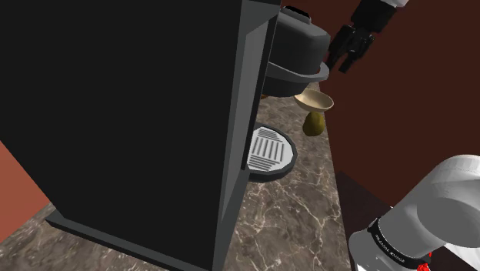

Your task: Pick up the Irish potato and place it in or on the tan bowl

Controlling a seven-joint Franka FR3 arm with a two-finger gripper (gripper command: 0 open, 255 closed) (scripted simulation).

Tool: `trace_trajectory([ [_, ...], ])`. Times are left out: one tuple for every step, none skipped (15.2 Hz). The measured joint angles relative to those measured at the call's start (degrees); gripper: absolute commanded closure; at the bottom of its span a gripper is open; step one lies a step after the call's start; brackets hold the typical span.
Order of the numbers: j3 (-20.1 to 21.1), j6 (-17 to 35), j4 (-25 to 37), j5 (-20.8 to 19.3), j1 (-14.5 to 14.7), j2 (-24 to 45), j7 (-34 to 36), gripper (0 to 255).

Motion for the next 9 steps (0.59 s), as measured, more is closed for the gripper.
trace_trajectory([
  [0.0, 0.0, 0.0, 0.0, 0.0, 0.0, 0.0, 0],
  [0.5, 0.9, -1.5, -0.3, -0.3, -0.9, 0.7, 0],
  [1.3, 2.6, -3.7, -0.8, -0.8, -2.0, 1.8, 0],
  [2.1, 4.5, -6.2, -1.3, -1.4, -3.1, 3.0, 0],
  [3.1, 6.0, -8.8, -1.8, -2.1, -4.9, 4.4, 0],
  [4.0, 7.8, -11.8, -2.4, -2.7, -6.7, 5.8, 0],
  [5.1, 9.7, -14.7, -2.9, -3.4, -8.3, 7.3, 0],
  [6.4, 11.4, -17.3, -3.3, -3.9, -9.7, 9.1, 0],
  [7.8, 13.0, -19.6, -3.6, -4.5, -11.0, 10.9, 0],
])
